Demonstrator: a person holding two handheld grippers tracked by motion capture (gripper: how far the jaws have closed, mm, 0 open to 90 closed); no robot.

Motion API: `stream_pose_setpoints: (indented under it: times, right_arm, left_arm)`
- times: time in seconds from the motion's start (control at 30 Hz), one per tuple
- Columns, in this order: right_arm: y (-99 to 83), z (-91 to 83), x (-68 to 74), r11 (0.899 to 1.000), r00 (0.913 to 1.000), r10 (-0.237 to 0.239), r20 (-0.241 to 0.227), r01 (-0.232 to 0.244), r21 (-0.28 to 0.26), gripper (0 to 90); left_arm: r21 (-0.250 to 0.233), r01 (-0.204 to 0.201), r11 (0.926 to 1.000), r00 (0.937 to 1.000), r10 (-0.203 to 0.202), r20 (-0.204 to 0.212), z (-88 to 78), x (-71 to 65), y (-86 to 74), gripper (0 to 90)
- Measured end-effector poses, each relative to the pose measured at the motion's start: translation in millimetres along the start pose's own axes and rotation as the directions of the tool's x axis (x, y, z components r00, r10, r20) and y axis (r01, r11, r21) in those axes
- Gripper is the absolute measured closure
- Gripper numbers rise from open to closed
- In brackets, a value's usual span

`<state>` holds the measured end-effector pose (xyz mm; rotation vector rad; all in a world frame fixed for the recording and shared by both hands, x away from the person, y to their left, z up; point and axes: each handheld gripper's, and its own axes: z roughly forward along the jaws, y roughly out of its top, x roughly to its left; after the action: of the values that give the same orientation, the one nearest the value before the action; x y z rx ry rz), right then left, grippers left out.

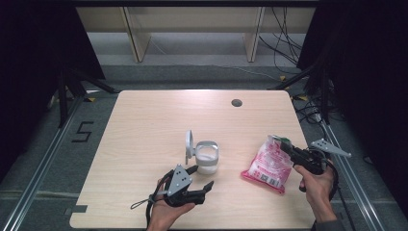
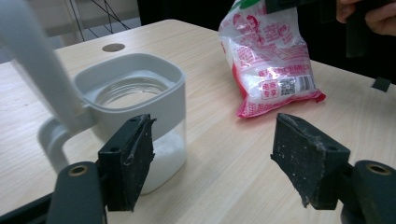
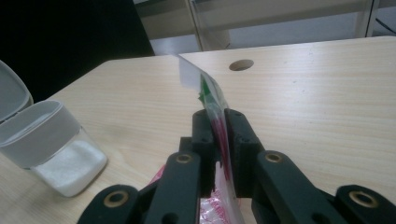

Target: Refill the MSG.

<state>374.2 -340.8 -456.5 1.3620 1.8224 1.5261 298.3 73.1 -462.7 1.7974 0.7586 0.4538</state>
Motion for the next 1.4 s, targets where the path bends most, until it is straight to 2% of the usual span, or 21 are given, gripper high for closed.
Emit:
stream_pose_setpoints:
  times: [0.03, 0.07, 0.1, 0.3, 0.4, 0.5, 0.53, 0.57, 0.6, 0.63, 0.7, 0.73, 0.77, 0.83, 0.9, 0.97, 1.07, 1.1, 1.2, 1.27, 1.4]
  right_arm:
    - [0.3, -0.4, -0.5, 1.0, 0.9998, -0.01, 0.014, 0.01, 0.003, 83.2]
    - [-0.4, -0.5, 1.8, 0.999, 0.9994, 0.034, 0.002, -0.034, 0.004, 82.7]
    - [-0.6, -0.5, -1.4, 1.0, 1.0, 0.002, 0.003, -0.002, 0.0, 82.6]
    - [-4.8, -2.9, -2.6, 0.999, 0.9996, 0.026, 0.006, -0.026, 0.045, 85.9]
    - [-6.3, -3.0, -6.0, 1.0, 0.9998, 0.016, 0.014, -0.016, 0.016, 85.8]
    - [-6.6, -6.5, -6.8, 0.998, 0.9981, 0.056, 0.024, -0.057, 0.034, 85.2]
    - [-7.3, -6.1, -9.3, 0.999, 0.9992, 0.038, 0.011, -0.038, 0.016, 85.2]
    - [-8.0, -7.6, -8.1, 0.998, 0.9981, 0.052, 0.032, -0.053, 0.028, 85.0]
    - [-8.3, -8.6, -11.0, 0.999, 0.9988, 0.023, 0.044, -0.024, 0.038, 84.5]
    - [-9.1, -8.7, -9.9, 0.998, 0.9981, 0.043, 0.045, -0.045, 0.036, 84.2]
    - [-9.9, -9.2, -12.5, 0.999, 0.9993, 0.033, 0.018, -0.034, 0.023, 84.1]
    - [-9.1, -10.9, -13.2, 0.999, 0.999, 0.007, 0.045, -0.009, 0.033, 84.0]
    - [-9.8, -10.4, -9.7, 0.998, 0.9979, 0.054, 0.034, -0.055, 0.023, 83.9]
    - [-9.7, -11.5, -8.4, 0.998, 0.998, 0.051, 0.037, -0.051, 0.021, 83.1]
    - [-9.9, -11.6, -9.2, 1.0, 0.9996, 0.027, 0.011, -0.027, 0.016, 81.3]
    - [-9.2, -13.7, -5.8, 0.999, 0.999, 0.033, 0.031, -0.035, 0.039, 80.3]
    - [-10.1, -12.5, -1.4, 1.0, 0.9996, 0.025, 0.012, -0.025, 0.003, 74.6]
    - [-9.1, -13.5, -1.4, 1.0, 0.9999, -0.004, 0.015, 0.003, 0.018, 70.7]
    - [-9.1, -14.9, 4.7, 1.0, 0.9998, -0.003, 0.018, 0.003, 0.027, 60.7]
    - [-10.0, -14.2, 6.3, 1.0, 0.9994, -0.02, 0.027, 0.02, 0.017, 57.3]
    - [-12.8, -14.8, 13.4, 1.0, 0.9999, -0.015, 0.002, 0.015, 0.014, 53.1]
  left_arm:
    - [-0.007, 0.002, 1.0, 1.0, -0.002, -0.001, -0.6, 2.1, 0.1, 28.3]
    - [0.0, 0.001, 1.0, 1.0, -0.001, -0.01, -2.4, 3.4, 0.6, 28.3]
    - [-0.001, 0.002, 1.0, 0.9999, -0.002, -0.011, -2.9, 4.5, 0.5, 28.3]
    - [-0.006, 0.026, 0.9997, 0.9997, -0.026, 0.003, -1.6, 6.0, -3.9, 28.5]
    - [-0.001, 0.029, 0.9996, 0.9996, -0.029, -0.002, -3.3, 8.1, -4.3, 28.6]
    - [0.003, 0.018, 0.9998, 0.9997, -0.018, -0.015, -6.5, 11.7, -4.0, 28.6]
    - [-0.002, 0.028, 0.9996, 0.9995, -0.028, -0.014, -6.7, 12.7, -4.5, 28.6]
    - [0.005, 0.036, 0.9994, 0.999, -0.035, -0.026, -8.4, 13.3, -4.7, 28.7]
    - [0.006, 0.035, 0.9994, 0.999, -0.035, -0.028, -8.8, 14.2, -4.8, 28.7]
    - [0.001, 0.038, 0.9993, 0.9989, -0.038, -0.027, -8.9, 15.3, -5.1, 28.7]
    - [0.002, 0.043, 0.9991, 0.9986, -0.043, -0.031, -10.9, 17.5, -5.3, 28.7]
    - [0.009, 0.04, 0.9992, 0.9985, -0.04, -0.037, -12.3, 18.0, -5.0, 28.7]
    - [-0.001, 0.041, 0.9992, 0.9984, -0.041, -0.039, -12.1, 19.1, -5.8, 28.8]
    - [0.012, 0.018, 0.9998, 0.9989, -0.017, -0.043, -13.9, 22.4, -5.7, 28.8]
    - [0.011, 0.044, 0.999, 0.9977, -0.043, -0.052, -13.7, 22.2, -6.6, 28.8]
    - [0.011, 0.046, 0.9989, 0.9972, -0.045, -0.06, -13.9, 23.2, -6.9, 28.9]
    - [0.012, 0.044, 0.999, 0.9972, -0.043, -0.062, -14.6, 25.4, -6.7, 29.0]
    - [0.014, 0.044, 0.9989, 0.9967, -0.043, -0.069, -15.4, 26.3, -6.6, 29.1]
    - [0.009, 0.051, 0.9987, 0.9958, -0.05, -0.077, -17.1, 29.5, -6.0, 29.6]
    - [0.018, 0.037, 0.9992, 0.9954, -0.035, -0.089, -18.8, 33.3, -5.2, 30.0]
    - [0.012, 0.064, 0.9979, 0.991, -0.062, -0.119, -21.7, 37.6, -5.0, 30.4]
